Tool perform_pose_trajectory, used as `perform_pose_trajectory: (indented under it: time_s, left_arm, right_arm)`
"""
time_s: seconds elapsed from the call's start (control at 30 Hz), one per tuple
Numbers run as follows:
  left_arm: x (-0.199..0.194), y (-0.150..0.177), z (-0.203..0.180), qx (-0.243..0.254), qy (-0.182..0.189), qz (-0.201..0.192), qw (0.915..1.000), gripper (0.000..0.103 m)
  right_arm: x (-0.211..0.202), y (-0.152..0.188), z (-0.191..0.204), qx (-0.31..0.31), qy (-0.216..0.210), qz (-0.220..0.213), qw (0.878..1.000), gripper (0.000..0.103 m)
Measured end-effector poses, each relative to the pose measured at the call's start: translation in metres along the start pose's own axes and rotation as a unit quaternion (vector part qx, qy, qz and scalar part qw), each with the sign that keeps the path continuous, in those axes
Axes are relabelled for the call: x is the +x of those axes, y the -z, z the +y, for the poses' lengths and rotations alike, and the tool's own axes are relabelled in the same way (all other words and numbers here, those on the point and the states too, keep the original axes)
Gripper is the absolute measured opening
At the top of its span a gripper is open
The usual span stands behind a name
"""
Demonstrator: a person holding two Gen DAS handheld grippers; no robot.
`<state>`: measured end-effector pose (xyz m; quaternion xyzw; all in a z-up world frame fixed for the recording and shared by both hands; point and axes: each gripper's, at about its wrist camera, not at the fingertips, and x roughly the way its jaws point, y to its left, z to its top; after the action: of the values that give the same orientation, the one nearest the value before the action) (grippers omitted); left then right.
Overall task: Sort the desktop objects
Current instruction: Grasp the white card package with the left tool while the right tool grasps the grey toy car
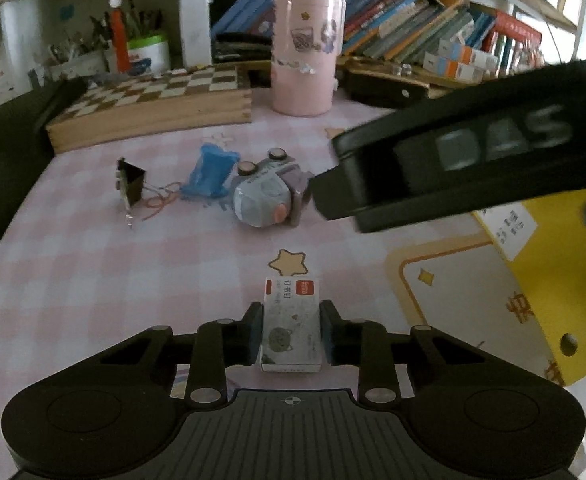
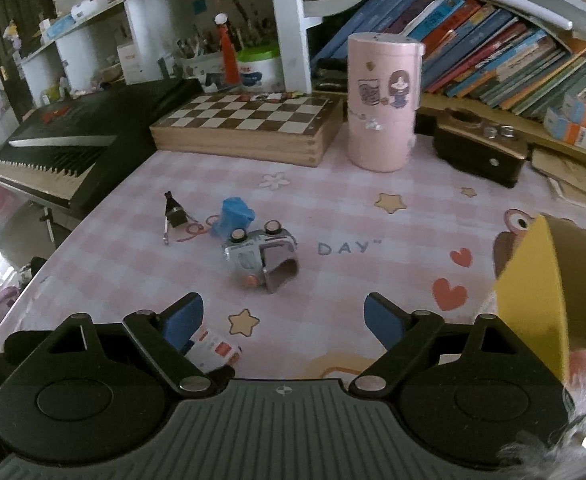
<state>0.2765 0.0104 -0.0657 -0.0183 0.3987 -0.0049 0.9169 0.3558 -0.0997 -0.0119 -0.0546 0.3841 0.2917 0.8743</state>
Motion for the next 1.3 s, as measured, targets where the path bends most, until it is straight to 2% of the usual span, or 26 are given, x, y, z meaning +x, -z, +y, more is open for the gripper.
perform_pose_trajectory:
  time_s: [0.17, 0.4, 0.63, 0.77, 0.8, 0.83, 0.87, 0.9, 1.07, 1.3]
  left_arm:
    - [-0.021, 0.003, 0.017, -0.036, -0.023, -0.006, 0.9991, 0.028]
    - [-0.044, 0.006, 0.048, -0.091, -0.055, -0.010, 0.9943, 0.028]
    - [-0.056, 0.007, 0.054, -0.102, -0.073, -0.016, 0.9920, 0.028]
    - [-0.060, 0.006, 0.054, -0.102, -0.077, -0.019, 0.9916, 0.028]
    - [-0.060, 0.006, 0.055, -0.104, -0.078, -0.019, 0.9914, 0.028]
    - [-0.061, 0.006, 0.055, -0.104, -0.078, -0.019, 0.9913, 0.028]
    - [-0.061, 0.006, 0.055, -0.105, -0.079, -0.020, 0.9911, 0.028]
    - [-0.061, 0.006, 0.055, -0.106, -0.079, -0.020, 0.9910, 0.028]
    - [-0.065, 0.004, 0.056, -0.109, -0.075, -0.030, 0.9908, 0.028]
    - [-0.075, -0.005, 0.052, -0.101, -0.057, -0.062, 0.9913, 0.028]
  right_arm:
    - [0.019, -0.012, 0.005, 0.009, -0.017, -0.001, 1.000, 0.088]
    - [0.062, -0.027, 0.011, -0.025, -0.020, 0.018, 0.999, 0.090]
    - [0.105, -0.029, 0.012, -0.088, -0.008, 0.059, 0.994, 0.090]
    - [0.116, -0.028, 0.010, -0.106, -0.014, 0.067, 0.992, 0.083]
    - [0.115, -0.027, 0.008, -0.106, -0.019, 0.064, 0.992, 0.081]
    - [0.115, -0.027, 0.009, -0.107, -0.023, 0.061, 0.992, 0.074]
    - [0.114, -0.028, 0.010, -0.110, -0.025, 0.057, 0.992, 0.063]
    - [0.113, -0.028, 0.011, -0.114, -0.027, 0.053, 0.992, 0.061]
    - [0.105, -0.030, 0.013, -0.110, -0.023, 0.046, 0.993, 0.061]
    - [0.054, -0.030, 0.013, -0.095, -0.022, -0.004, 0.995, 0.061]
